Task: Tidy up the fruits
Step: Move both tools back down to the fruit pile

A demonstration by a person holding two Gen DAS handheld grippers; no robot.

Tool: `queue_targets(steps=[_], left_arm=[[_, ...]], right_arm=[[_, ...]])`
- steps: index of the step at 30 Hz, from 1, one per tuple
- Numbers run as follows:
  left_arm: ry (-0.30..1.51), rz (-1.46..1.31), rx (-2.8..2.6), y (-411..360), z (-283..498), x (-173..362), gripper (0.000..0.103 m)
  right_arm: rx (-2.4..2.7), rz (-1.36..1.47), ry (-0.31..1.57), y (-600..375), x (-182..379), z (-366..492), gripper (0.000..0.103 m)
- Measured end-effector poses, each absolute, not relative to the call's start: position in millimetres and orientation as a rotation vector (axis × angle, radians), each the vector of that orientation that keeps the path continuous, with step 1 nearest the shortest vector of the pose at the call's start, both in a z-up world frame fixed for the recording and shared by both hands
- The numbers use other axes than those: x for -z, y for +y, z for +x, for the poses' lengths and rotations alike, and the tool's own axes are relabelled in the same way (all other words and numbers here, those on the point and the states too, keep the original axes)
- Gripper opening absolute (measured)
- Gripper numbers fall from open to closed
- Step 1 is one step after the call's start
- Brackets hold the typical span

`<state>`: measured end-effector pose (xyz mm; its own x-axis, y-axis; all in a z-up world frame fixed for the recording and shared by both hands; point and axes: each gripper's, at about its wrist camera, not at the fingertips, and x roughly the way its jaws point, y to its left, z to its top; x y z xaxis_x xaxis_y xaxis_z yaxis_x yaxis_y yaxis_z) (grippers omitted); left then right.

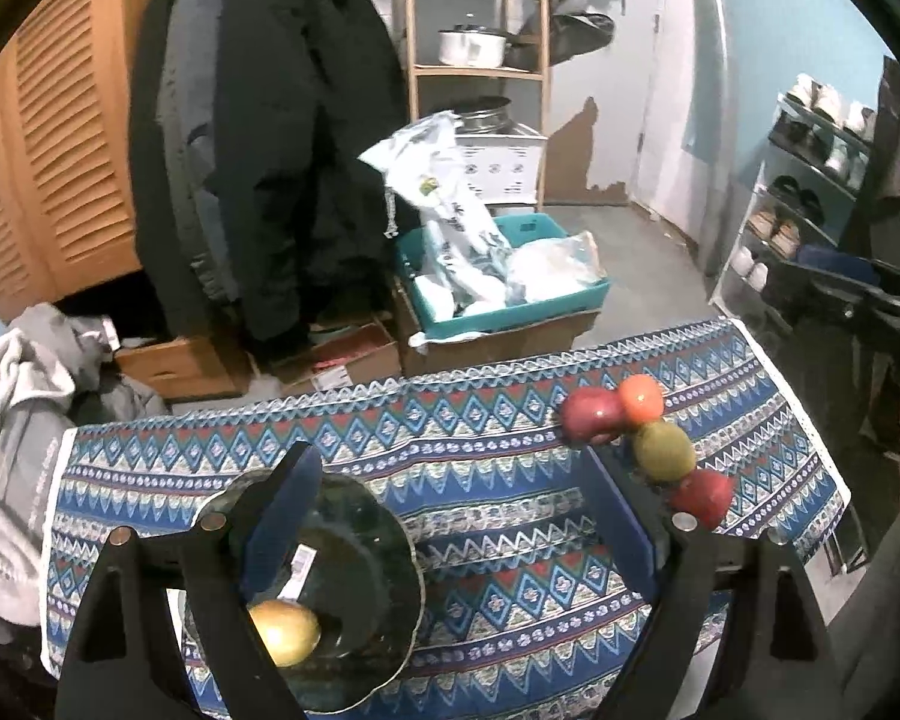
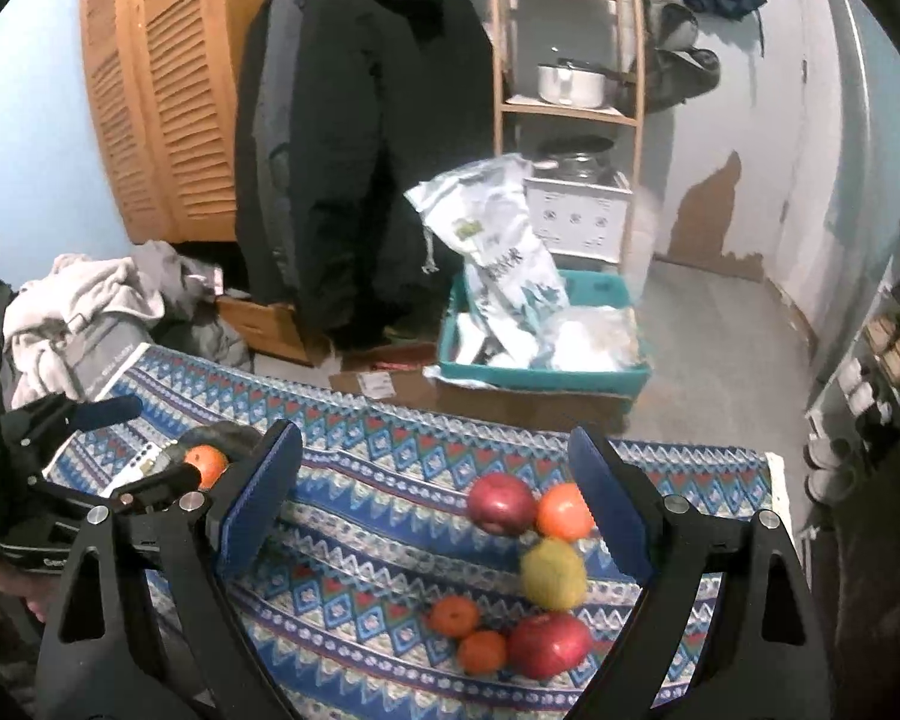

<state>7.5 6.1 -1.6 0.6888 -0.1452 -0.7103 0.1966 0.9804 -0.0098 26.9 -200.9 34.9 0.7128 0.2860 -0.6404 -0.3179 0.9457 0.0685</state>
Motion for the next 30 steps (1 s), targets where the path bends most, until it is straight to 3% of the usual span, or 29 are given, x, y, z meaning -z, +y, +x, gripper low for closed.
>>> queue_targets(steps=[17,30], left_arm=[[0.842,0.13,0.304,-52.6,17.4,25.3,0.089],[0.976,0.177,0.35,-95.9,38.5,89.0,0.089]], right_arm=[[-0.216,-0.02,0.827,-259.4,5.3,24.2,0.09],[-0.147,-0.011,1.035,-294.9,87.0,36.1,0.09]])
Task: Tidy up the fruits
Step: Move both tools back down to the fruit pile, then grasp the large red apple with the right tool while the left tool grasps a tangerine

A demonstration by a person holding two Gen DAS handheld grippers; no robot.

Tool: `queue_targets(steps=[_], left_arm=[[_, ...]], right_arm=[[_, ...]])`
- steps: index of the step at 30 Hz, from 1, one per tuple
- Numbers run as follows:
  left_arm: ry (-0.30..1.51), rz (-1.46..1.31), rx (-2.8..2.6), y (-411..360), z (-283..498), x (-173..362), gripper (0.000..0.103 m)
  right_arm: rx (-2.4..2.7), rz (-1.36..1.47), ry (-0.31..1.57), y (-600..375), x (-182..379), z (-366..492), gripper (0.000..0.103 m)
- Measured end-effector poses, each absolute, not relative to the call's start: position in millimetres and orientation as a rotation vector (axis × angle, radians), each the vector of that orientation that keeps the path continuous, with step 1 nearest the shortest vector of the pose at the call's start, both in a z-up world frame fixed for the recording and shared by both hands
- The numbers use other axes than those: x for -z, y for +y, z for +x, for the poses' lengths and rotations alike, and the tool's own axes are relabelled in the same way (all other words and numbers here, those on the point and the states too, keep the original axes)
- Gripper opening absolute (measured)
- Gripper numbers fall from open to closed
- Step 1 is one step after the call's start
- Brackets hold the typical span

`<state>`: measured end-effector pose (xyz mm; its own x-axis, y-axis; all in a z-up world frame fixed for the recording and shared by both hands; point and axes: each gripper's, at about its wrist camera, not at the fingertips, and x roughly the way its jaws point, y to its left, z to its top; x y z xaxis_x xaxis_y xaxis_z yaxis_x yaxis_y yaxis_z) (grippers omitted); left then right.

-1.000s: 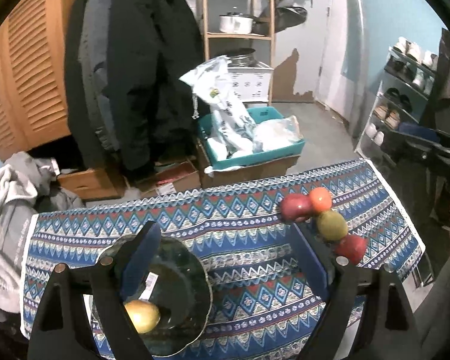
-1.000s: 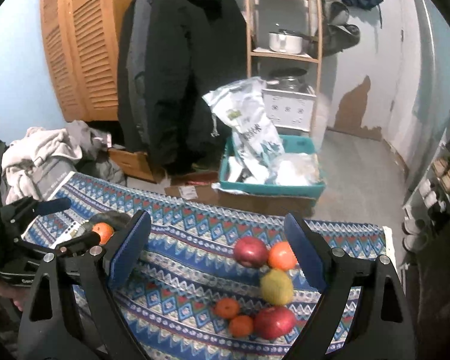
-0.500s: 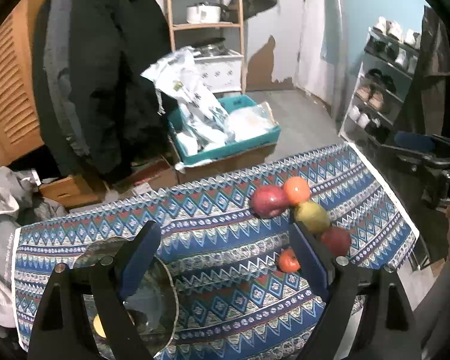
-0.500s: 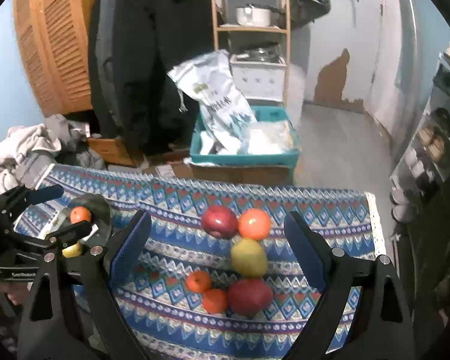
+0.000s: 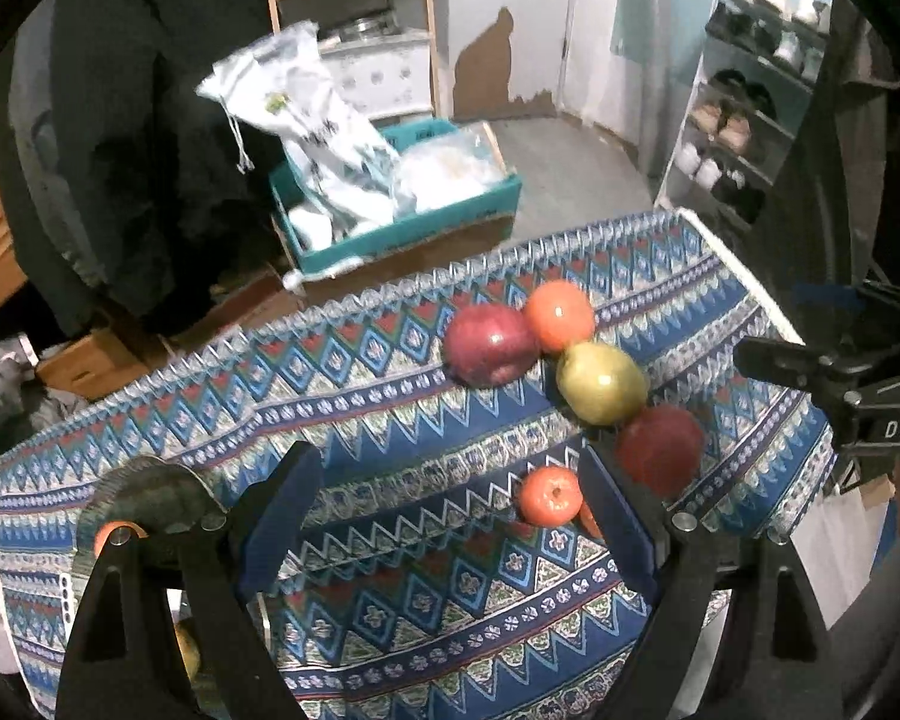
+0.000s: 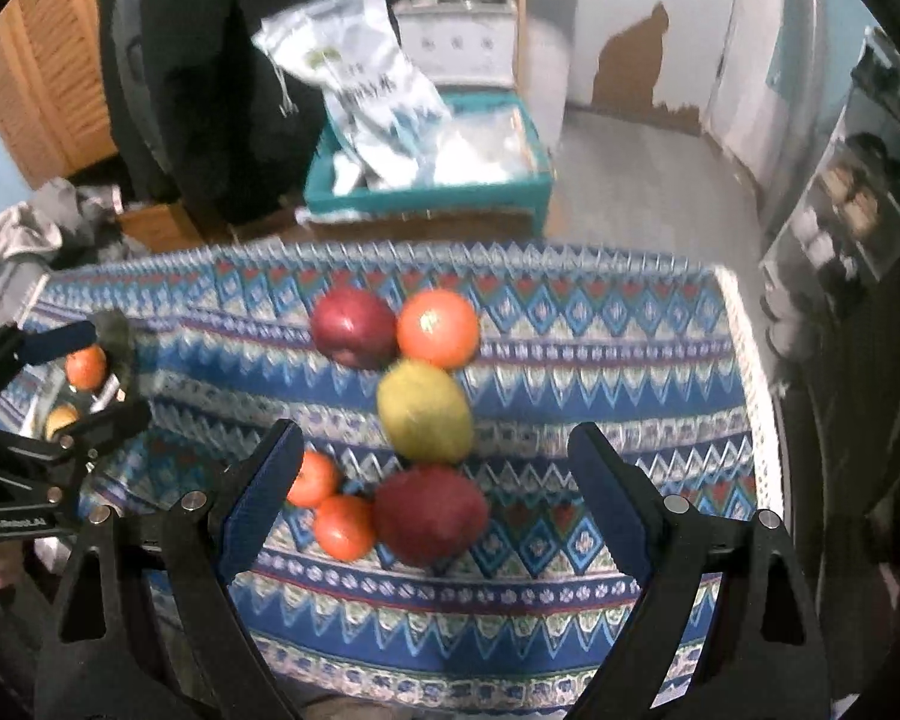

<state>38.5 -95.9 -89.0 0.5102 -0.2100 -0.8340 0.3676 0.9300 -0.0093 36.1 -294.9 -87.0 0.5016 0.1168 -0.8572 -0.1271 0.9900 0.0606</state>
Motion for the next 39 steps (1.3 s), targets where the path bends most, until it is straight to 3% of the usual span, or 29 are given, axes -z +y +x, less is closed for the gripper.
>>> queue_targets(steps=[16,32,35,39], left_arm=[[1.113,0.138,0.31,-102.8,64.1,149.5,0.089],[1.159,0.149,0.337,-116.0,68.3,169.7,0.089],[1.16,0.15,0.344,-119.8,68.5,171.5,0.089],[1.166,0.147,0.365,-126.9,68.3,174.6,0.089]], right_arm=[[-0.167,0.031,1.256,-298.4,169.3,54.9,0.09],[-0.213,0.081,1.393,-293.6,224.0,67.6,0.09],[-0.239,0.145,1.4,-298.2,227.5,69.1,0.078],[-0.259,0.172,1.406,-299.1,228.7,66.1,0.078]])
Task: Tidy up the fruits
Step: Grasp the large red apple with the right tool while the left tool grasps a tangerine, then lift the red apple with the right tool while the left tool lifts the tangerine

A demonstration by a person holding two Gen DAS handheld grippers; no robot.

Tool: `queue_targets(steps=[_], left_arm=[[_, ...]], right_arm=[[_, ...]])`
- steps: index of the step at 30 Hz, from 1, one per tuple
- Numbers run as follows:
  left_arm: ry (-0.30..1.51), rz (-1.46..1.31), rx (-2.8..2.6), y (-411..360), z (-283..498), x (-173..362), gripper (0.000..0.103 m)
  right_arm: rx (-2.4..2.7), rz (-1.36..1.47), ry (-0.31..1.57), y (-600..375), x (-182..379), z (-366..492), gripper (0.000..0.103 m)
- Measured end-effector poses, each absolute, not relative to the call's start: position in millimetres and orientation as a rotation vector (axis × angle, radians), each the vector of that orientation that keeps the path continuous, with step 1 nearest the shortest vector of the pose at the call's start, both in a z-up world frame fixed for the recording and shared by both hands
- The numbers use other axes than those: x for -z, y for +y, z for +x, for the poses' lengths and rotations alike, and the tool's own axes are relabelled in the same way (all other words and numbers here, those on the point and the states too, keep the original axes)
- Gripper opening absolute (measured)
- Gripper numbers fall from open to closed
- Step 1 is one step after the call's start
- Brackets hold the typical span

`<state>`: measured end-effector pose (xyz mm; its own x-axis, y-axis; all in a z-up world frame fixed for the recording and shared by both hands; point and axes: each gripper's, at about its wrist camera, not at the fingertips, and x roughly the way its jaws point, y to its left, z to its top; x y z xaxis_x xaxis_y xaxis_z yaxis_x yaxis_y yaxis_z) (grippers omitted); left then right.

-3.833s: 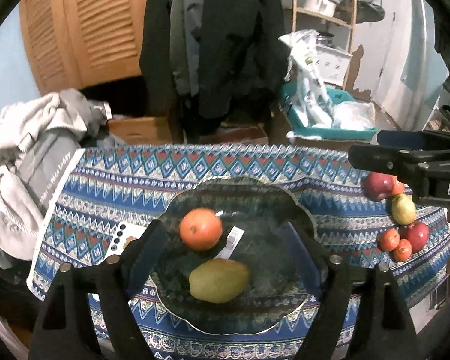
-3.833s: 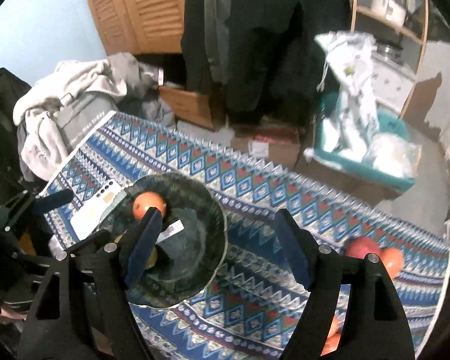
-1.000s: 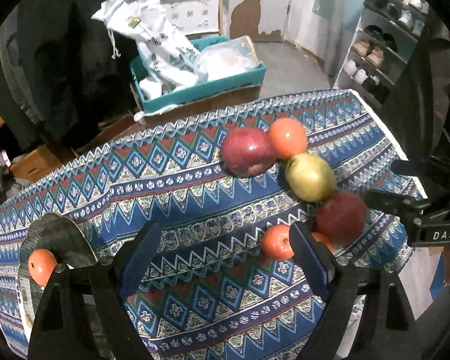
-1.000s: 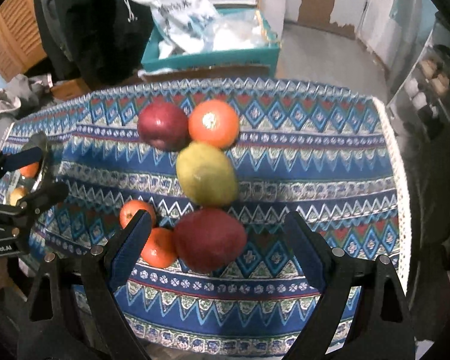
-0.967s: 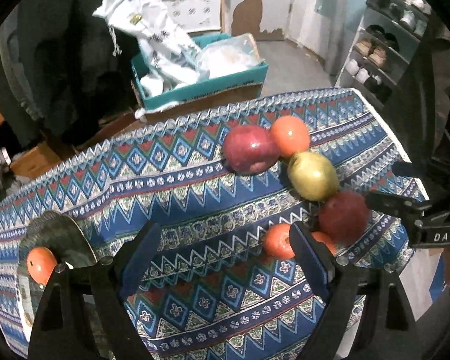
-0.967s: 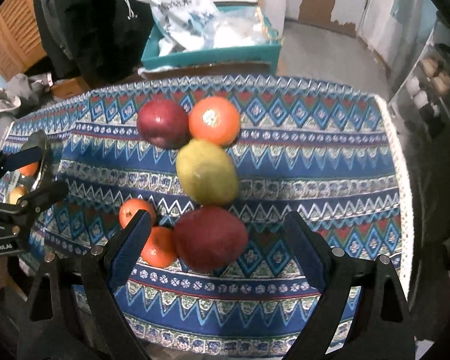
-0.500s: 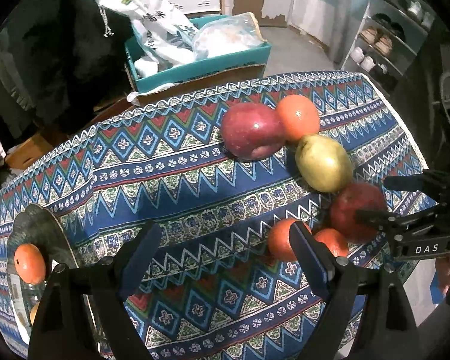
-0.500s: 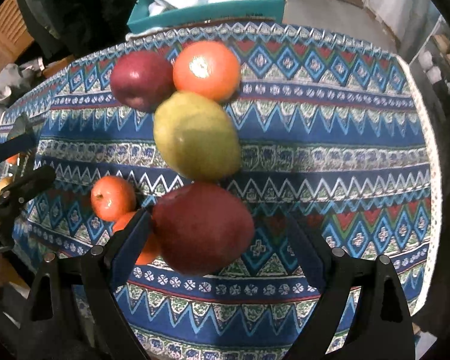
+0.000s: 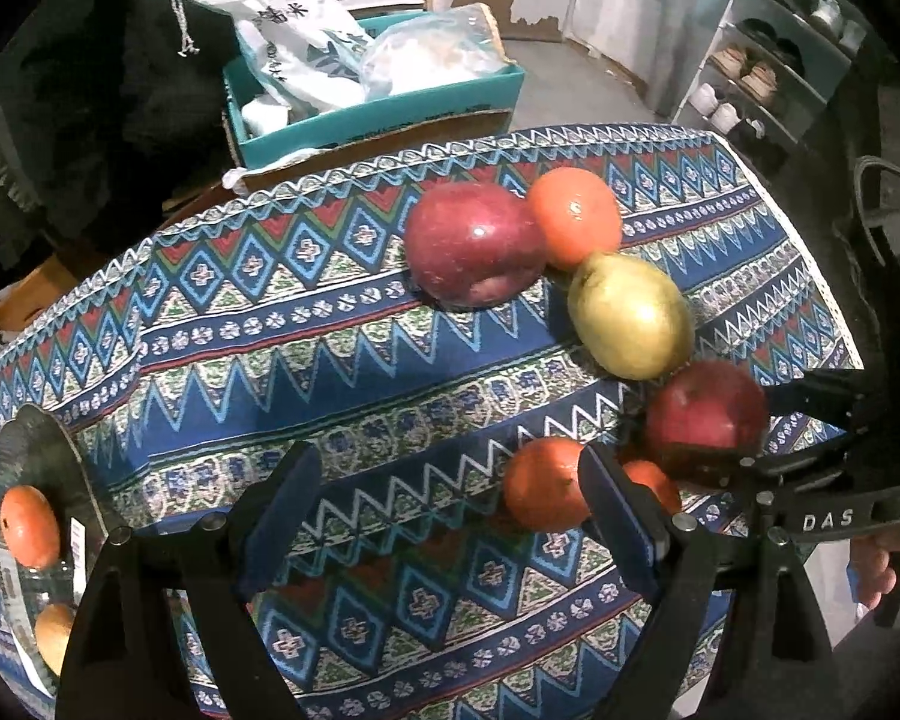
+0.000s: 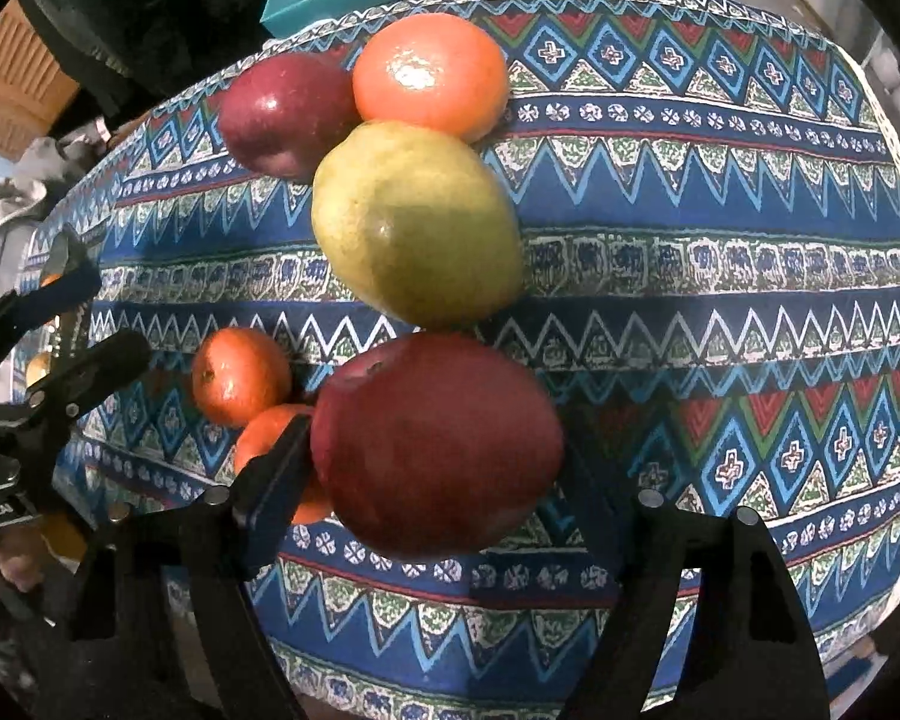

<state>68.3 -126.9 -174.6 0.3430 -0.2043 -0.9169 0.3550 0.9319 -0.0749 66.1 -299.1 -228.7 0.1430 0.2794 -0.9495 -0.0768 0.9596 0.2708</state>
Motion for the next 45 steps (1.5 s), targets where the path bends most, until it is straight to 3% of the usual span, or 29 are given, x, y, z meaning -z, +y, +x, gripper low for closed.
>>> queue_targets(steps=[18,27,30,36,45], left_arm=[[1.277,0.159,0.391,-158.0,71.4,219.8,0.088],[1.28,0.188,0.459,-167.7,68.4,231.4,0.066],[1.276,0.198,0.507,-173.8,65.5,230.9,0.046],[1.219,0.251,0.473,-175.1,59.2,223.6,0.045],[1.078,0.208,0.457,-157.0,58.2,166.6,0.045]], right_arm=[[-0.114,0.096,1.324,-341.9,207.2,49.7,0.078],[-0.11,0.097,1.307,-349.9,198.8,43.8,0.078],[-0.111,0.083,1.302,-344.2,198.9,43.9,0.078],[-0.108,0.058,1.244,-335.4,188.8,42.8,0.078],[-0.103,0.051,1.152,-332.7,158.3,41.9,0.078]])
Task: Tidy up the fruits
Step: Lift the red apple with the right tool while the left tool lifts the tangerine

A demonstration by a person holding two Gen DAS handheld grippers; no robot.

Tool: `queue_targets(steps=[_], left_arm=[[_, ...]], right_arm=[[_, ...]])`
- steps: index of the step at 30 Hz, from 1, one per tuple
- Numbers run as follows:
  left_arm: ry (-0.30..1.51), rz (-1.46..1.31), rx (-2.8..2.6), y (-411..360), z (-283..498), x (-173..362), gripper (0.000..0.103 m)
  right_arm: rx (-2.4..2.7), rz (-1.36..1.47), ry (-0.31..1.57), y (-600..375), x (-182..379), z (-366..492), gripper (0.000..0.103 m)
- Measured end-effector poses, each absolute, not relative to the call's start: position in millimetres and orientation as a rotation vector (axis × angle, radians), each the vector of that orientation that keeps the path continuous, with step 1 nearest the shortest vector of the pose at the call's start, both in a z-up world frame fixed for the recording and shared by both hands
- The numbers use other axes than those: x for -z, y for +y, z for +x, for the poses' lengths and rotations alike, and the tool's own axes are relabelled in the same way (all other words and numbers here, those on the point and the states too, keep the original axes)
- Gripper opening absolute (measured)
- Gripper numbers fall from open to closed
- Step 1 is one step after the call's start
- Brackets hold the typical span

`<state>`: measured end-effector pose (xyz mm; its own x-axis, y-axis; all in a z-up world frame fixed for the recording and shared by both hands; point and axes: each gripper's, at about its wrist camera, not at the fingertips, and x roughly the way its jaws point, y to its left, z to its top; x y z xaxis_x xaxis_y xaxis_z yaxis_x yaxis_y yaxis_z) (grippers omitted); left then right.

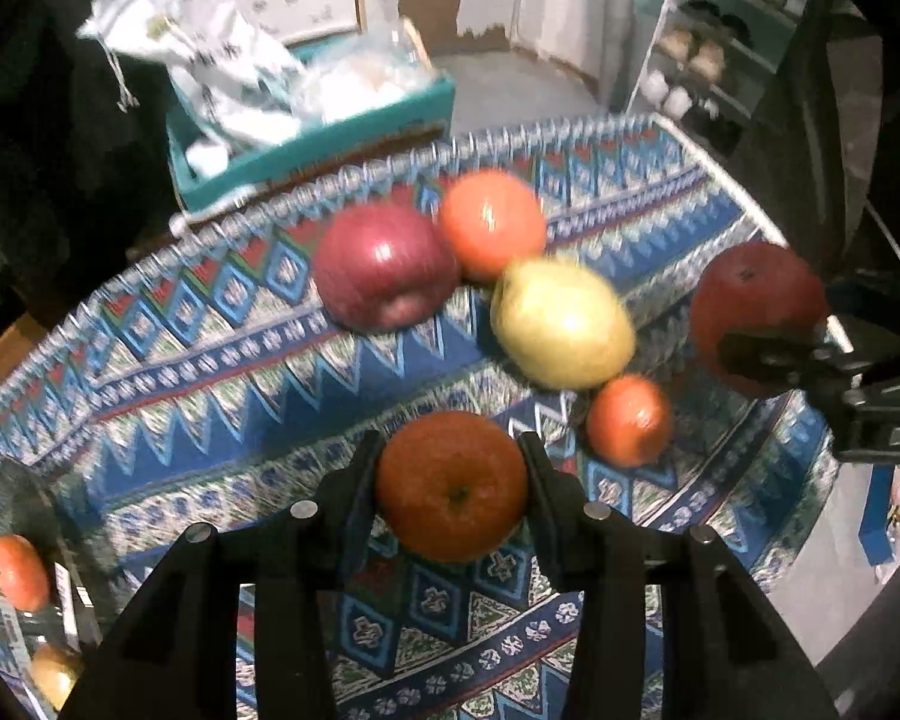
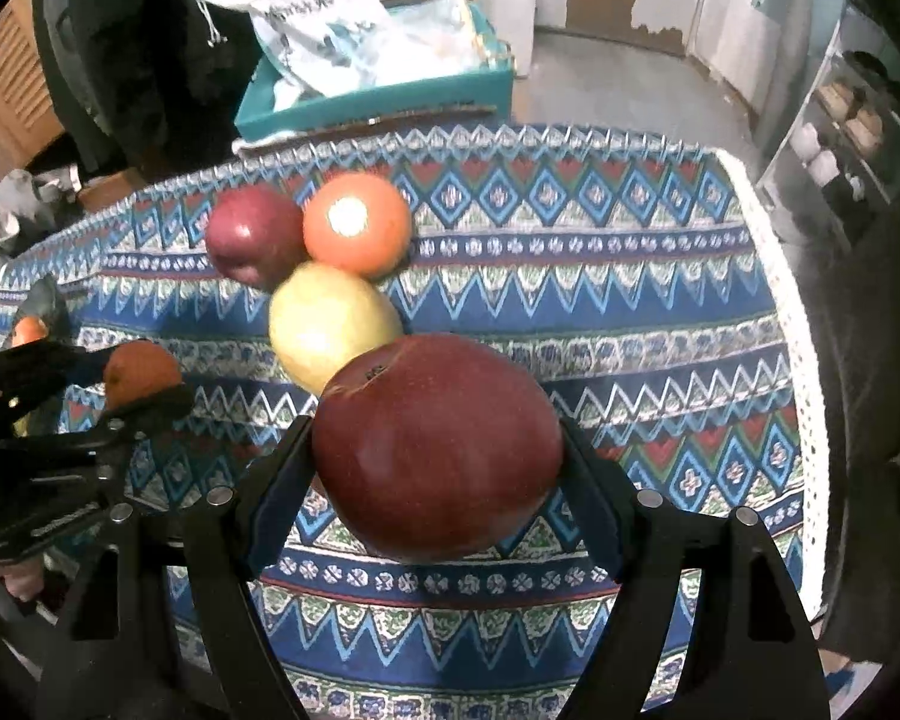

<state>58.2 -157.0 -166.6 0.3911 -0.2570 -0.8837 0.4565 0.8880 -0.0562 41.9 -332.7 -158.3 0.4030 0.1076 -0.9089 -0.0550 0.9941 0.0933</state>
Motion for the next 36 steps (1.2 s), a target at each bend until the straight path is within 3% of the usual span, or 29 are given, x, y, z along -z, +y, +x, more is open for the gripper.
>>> queue_targets(steps=[36], left_arm=[[0.769,0.127,0.465,-110.8,4.2,17.6,0.045]], right_arm=[[-0.234,0.046,0.783,-282.1,6.7,14.3,0.078]])
